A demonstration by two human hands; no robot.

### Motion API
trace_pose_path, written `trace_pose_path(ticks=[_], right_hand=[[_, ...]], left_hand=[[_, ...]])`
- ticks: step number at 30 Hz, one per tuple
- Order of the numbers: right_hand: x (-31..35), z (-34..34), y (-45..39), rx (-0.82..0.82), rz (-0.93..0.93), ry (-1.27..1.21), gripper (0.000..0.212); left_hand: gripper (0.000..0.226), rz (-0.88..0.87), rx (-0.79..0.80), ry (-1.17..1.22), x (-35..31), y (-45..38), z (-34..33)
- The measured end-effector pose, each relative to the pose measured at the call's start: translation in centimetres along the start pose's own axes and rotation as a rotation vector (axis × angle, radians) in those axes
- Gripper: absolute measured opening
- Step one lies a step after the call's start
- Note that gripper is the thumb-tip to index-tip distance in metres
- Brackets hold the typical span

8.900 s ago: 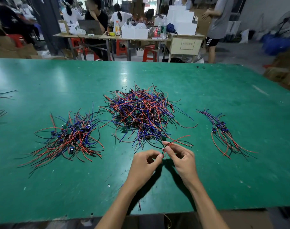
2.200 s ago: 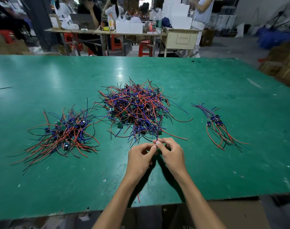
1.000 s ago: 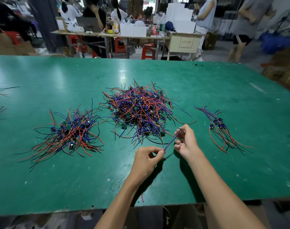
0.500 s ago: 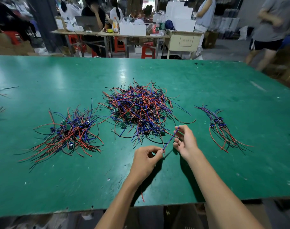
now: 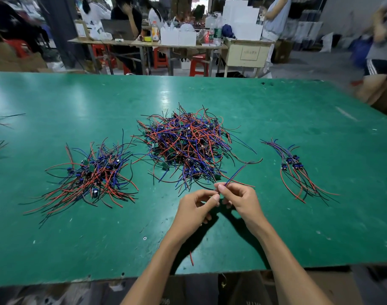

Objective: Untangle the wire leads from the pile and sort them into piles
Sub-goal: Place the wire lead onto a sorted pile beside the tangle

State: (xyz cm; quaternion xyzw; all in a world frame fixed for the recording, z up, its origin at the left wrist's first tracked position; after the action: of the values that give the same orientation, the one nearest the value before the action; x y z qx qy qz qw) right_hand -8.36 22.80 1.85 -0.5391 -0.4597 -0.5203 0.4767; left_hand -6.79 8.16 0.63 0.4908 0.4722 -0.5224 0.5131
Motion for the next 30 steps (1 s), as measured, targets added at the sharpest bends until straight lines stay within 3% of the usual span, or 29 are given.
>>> trace_pose_path(ticks=[5,11,17,24,30], right_hand=[[0.0,0.7,-0.1,-0.104,-0.017,-0.077,0.011],[-0.2,1.7,-0.1,-0.197,-0.032,-0.172,0.023],[-0.9,2.4,-0.5,-0.254,-0.047,-0.258,0.025],[-1.9,3.1,-0.9,-0.308,-0.075,-0.322,0.021],[-2.0,3.5,-0.7,-0.331,-0.081,-0.345,0.021]], left_hand=[[0.029,0.129,0.094,0.086,0.5,-0.3,-0.2],[0.017,0.093,0.106,-0.097,0.0,-0.8,1.0],[0.014,-0.183,-0.170,-0.664,-3.0,-0.5,3.6],[0.014,-0.389,-0.381,-0.774,-4.1,1.1,5.1],[0.012,-0.387,-0.466,-0.697,-4.0,1.4,6.3]])
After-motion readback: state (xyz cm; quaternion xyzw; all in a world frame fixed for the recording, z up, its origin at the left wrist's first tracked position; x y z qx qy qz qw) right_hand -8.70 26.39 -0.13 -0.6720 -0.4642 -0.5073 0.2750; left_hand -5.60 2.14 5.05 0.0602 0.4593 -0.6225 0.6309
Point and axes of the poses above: each hand's wrist, its own y-axis away from the middle knuckle, its own z-axis out of the back of the hand, x = y × z, the point moved 10 cm from there along -y, towards the middle knuckle, and after that the axes turned 8 degrees about -x, right-handed, at the moved point
